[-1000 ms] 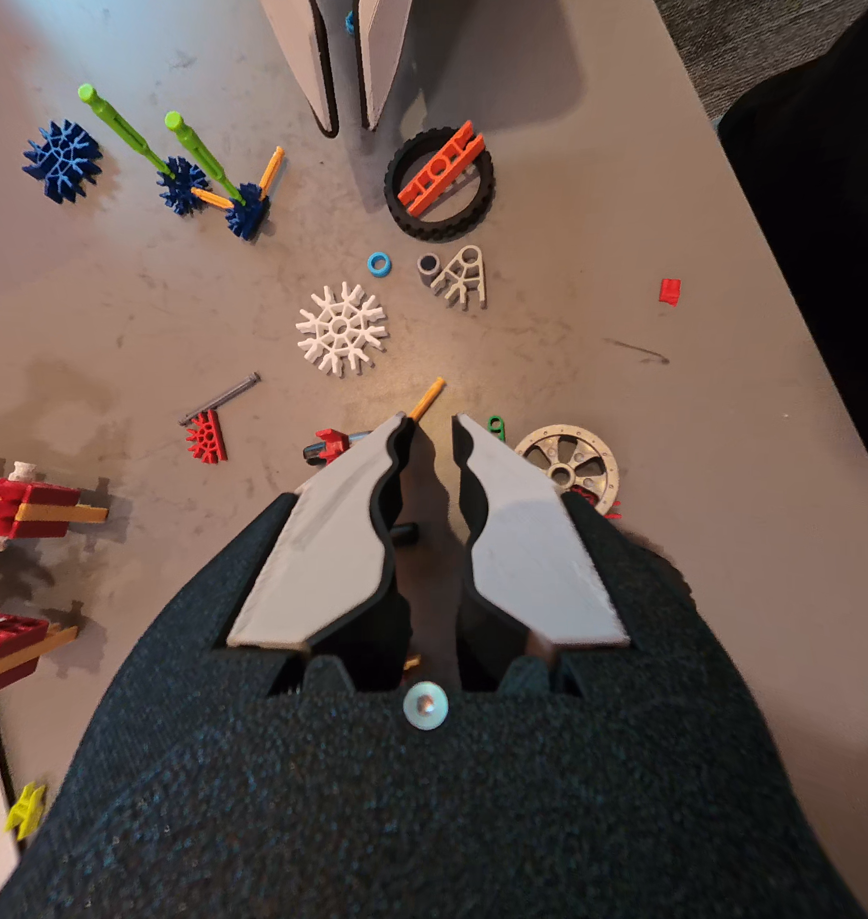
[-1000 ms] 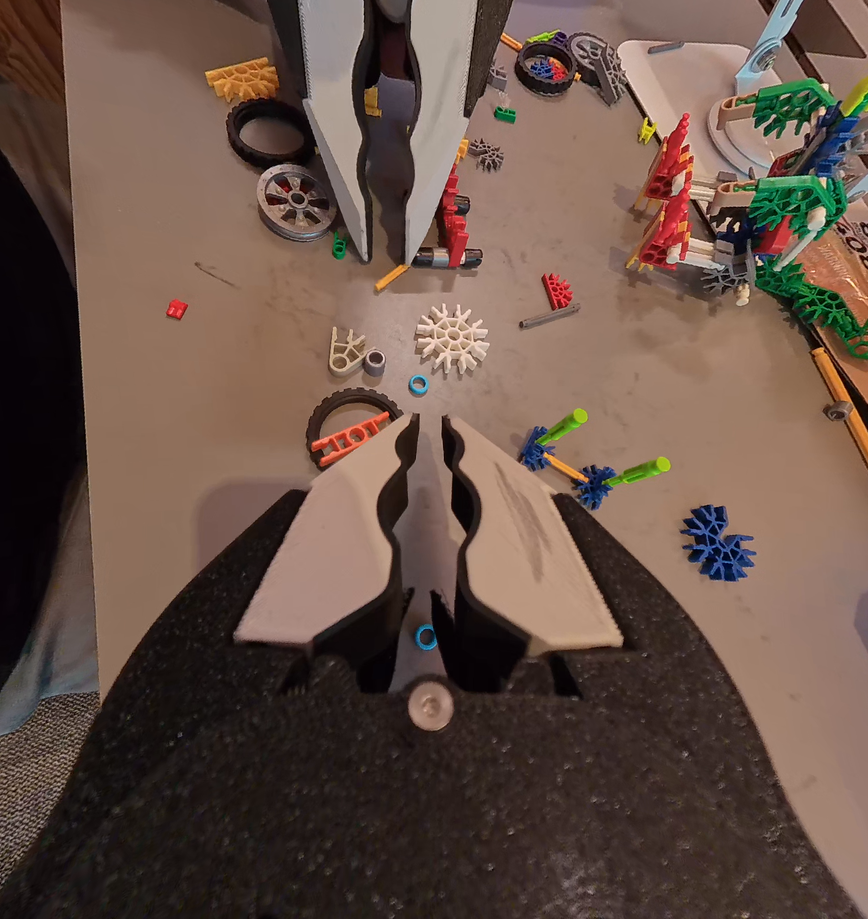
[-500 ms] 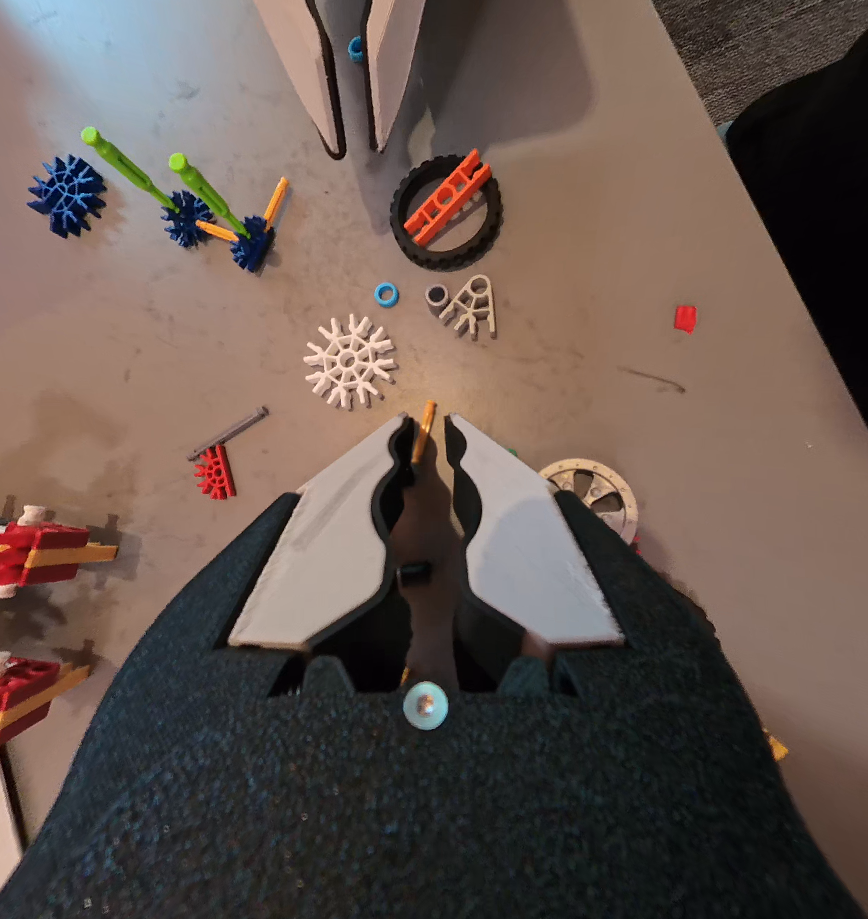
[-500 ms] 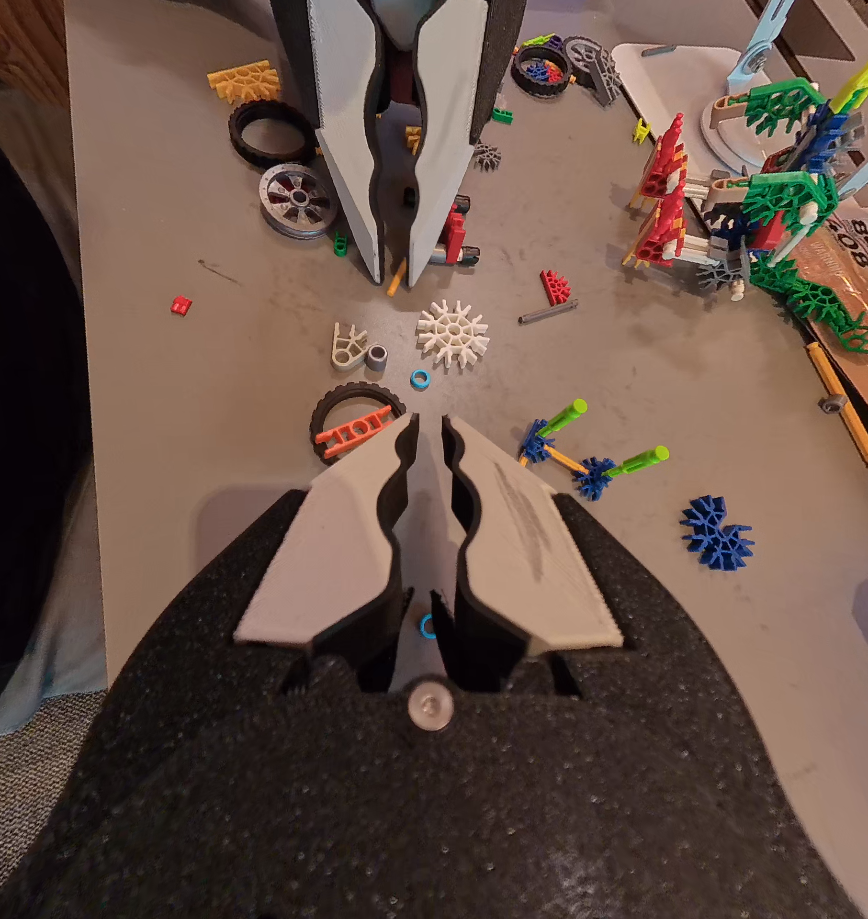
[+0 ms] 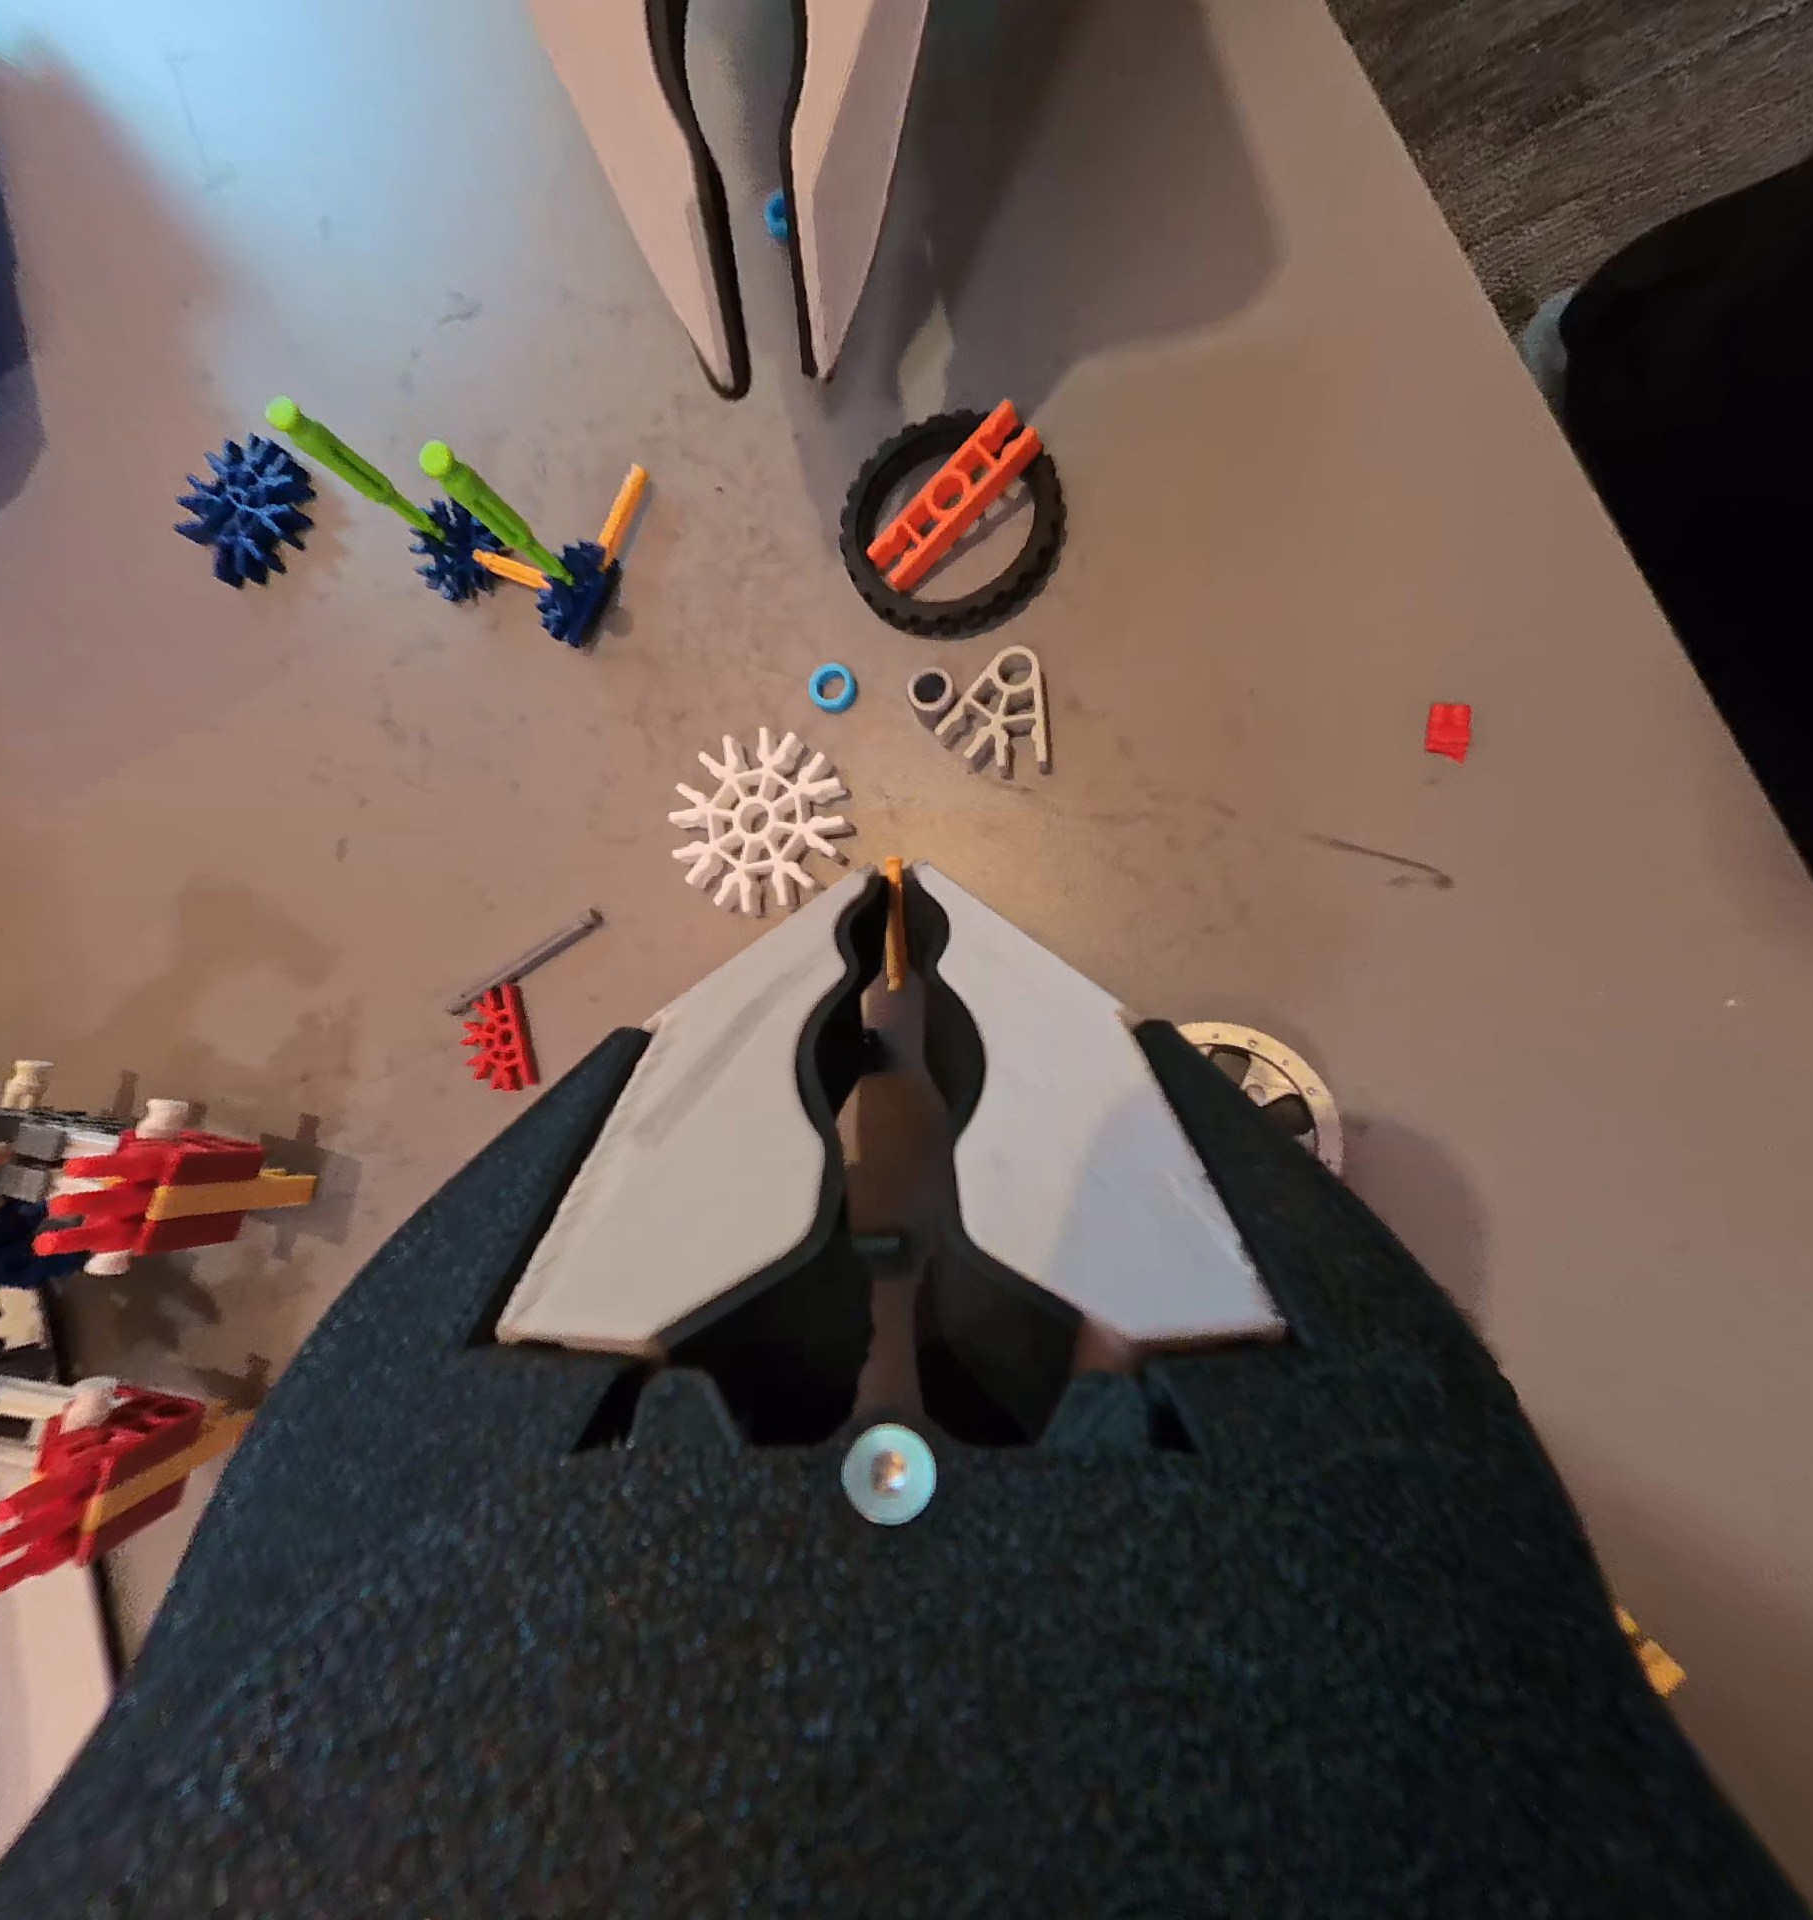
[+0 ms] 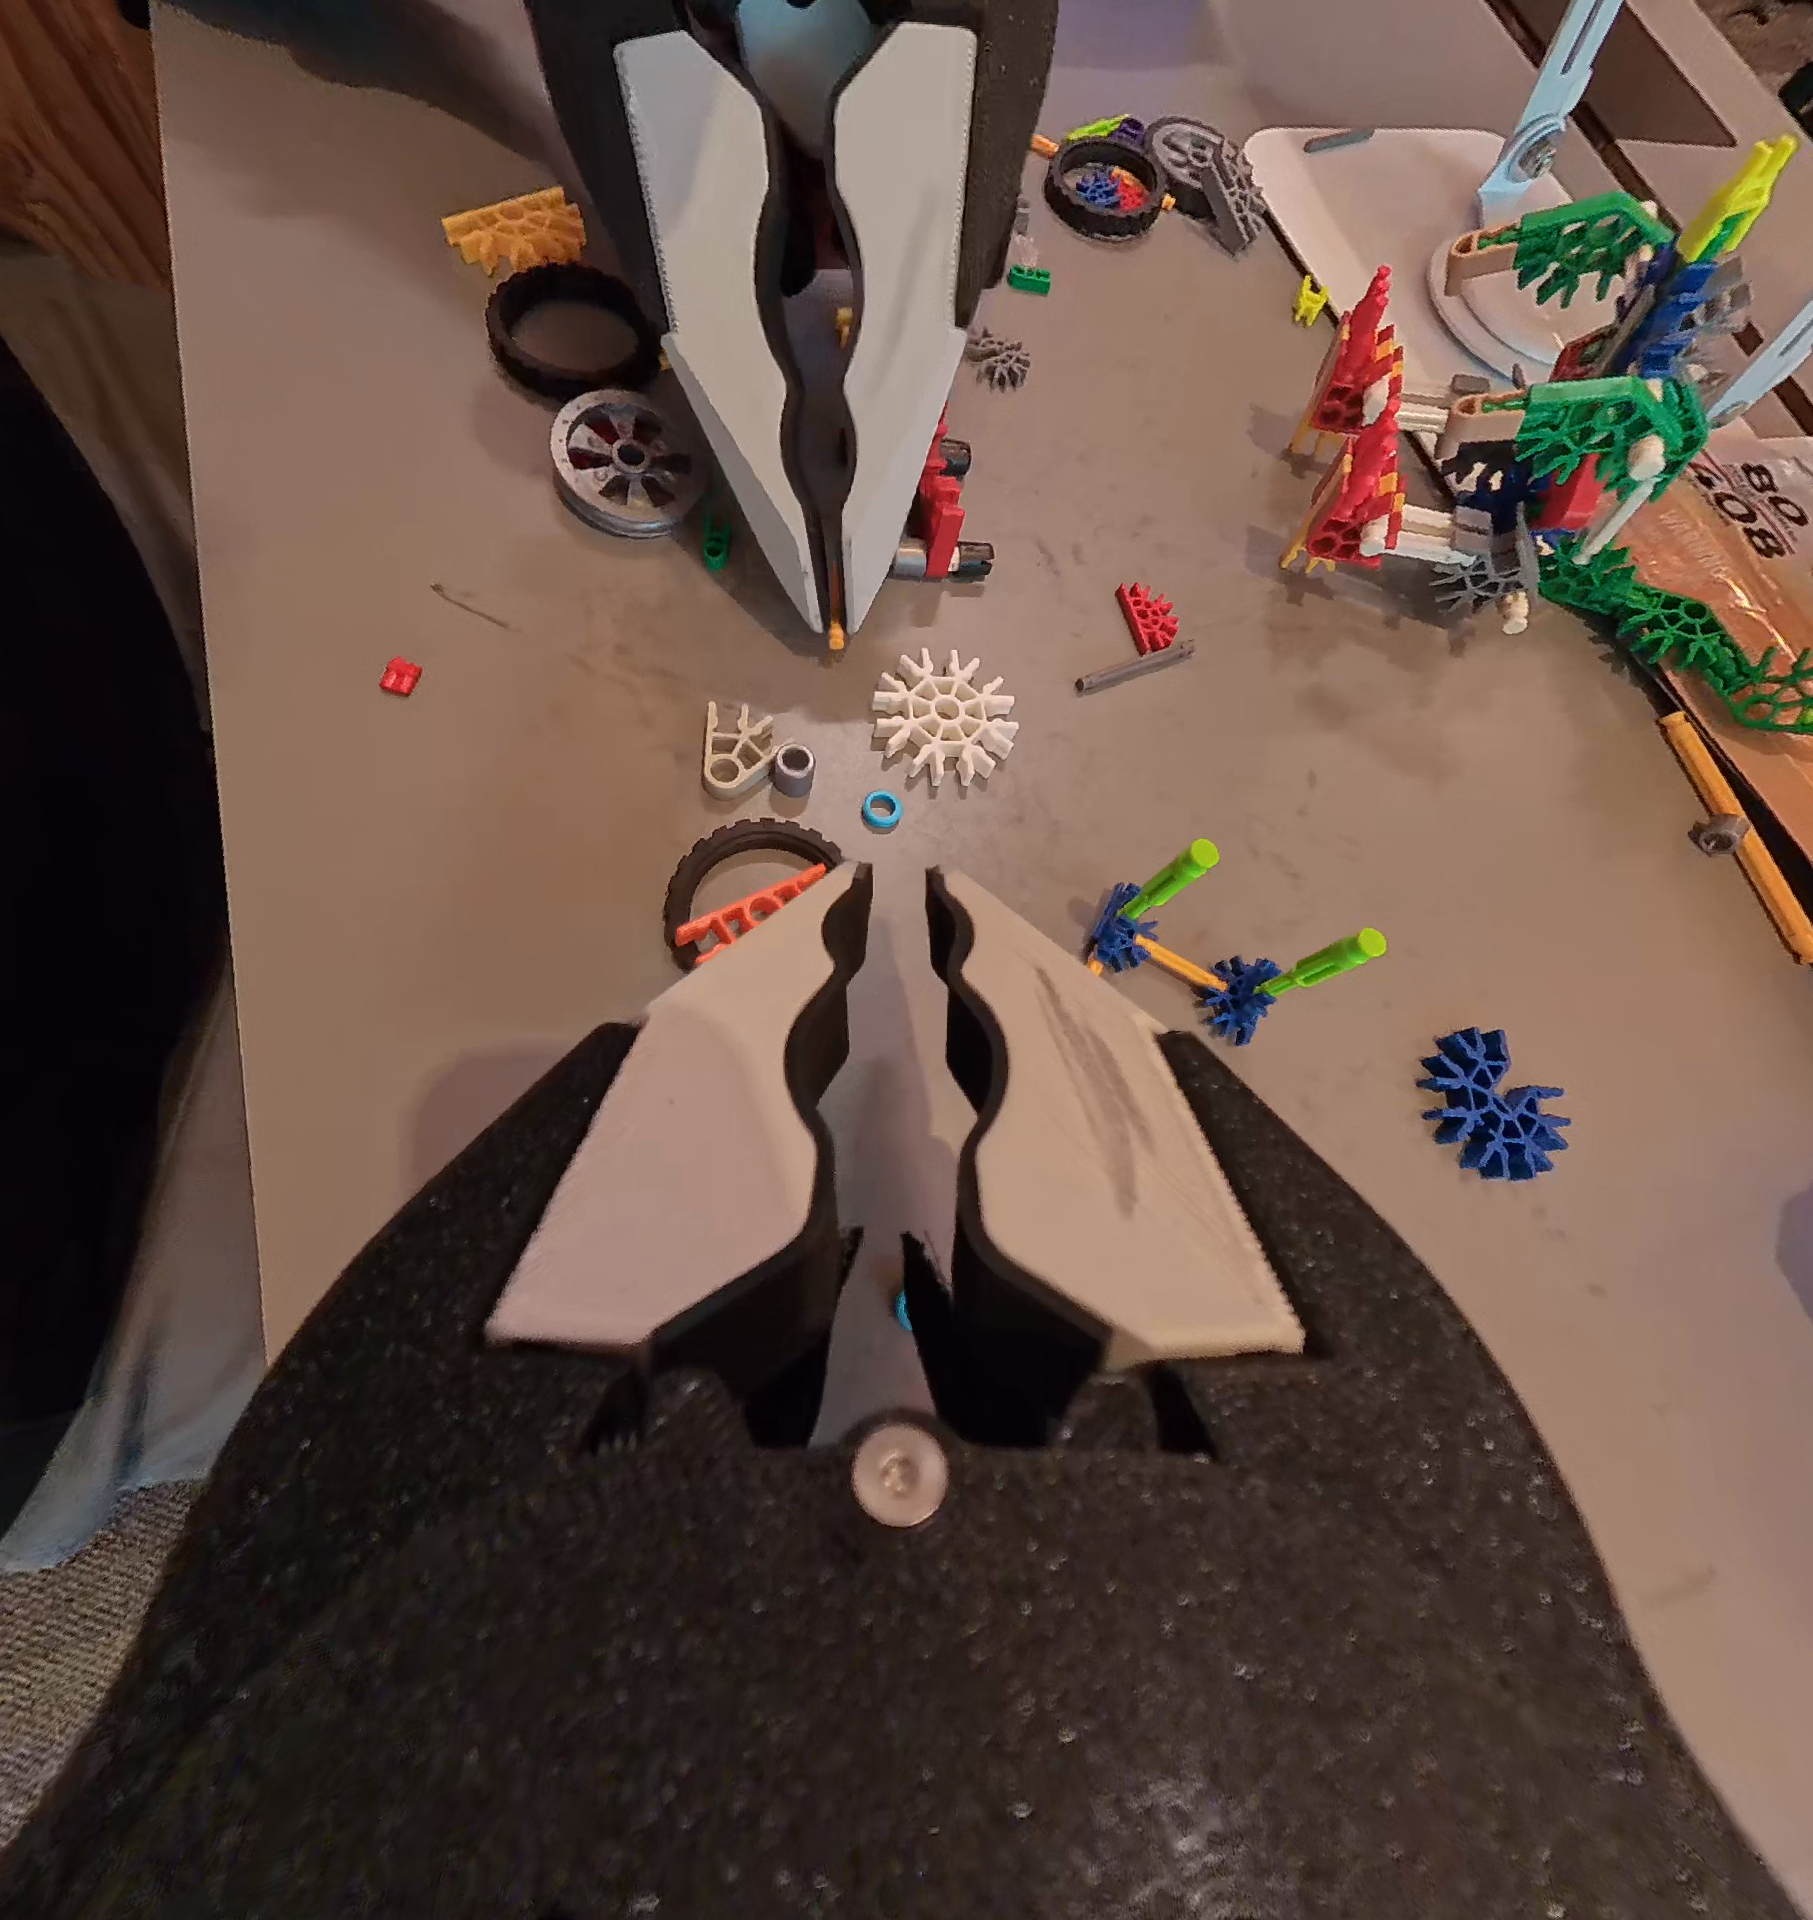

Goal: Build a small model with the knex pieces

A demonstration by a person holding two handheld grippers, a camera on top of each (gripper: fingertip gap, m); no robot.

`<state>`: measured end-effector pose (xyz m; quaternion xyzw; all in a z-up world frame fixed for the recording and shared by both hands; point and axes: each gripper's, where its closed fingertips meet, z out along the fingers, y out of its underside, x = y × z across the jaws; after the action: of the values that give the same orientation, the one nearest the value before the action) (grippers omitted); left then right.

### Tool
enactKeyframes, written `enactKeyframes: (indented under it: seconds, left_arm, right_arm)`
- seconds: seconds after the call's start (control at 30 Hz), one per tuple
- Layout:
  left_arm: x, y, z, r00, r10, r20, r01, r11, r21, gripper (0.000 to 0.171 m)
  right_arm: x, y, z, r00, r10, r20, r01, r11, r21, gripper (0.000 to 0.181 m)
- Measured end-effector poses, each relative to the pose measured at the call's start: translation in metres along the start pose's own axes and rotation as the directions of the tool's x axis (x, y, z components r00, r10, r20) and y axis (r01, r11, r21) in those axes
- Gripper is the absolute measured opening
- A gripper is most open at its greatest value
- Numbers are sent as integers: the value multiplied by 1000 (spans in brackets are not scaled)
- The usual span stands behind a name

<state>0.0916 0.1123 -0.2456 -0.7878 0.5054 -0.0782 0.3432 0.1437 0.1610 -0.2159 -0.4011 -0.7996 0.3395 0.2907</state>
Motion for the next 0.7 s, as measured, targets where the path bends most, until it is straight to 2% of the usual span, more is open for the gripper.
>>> enactKeyframes:
  seconds: [0.13, 0.3, 0.57, 0.7]
  left_arm:
    - [-10, -17, -5, 992, 74, 104, -77, 997, 28, 0]
    - [-22, -47, -5, 951, 199, 234, -213, 977, 32, 0]
    - [-39, -92, 35, 912, 319, 259, -334, 943, 14, 0]
    - [-47, -109, 36, 871, 373, 320, -402, 915, 27, 0]
  right_arm:
    - [3, -8, 1, 998, 69, -8, -69, 997, 26, 10]
    - [10, -9, -3, 984, 179, 1, -179, 982, 54, 15]
    - [19, 20, -19, 965, 258, -47, -258, 966, 9, 19]
    - [19, 17, -24, 946, 323, -14, -321, 944, 75, 19]
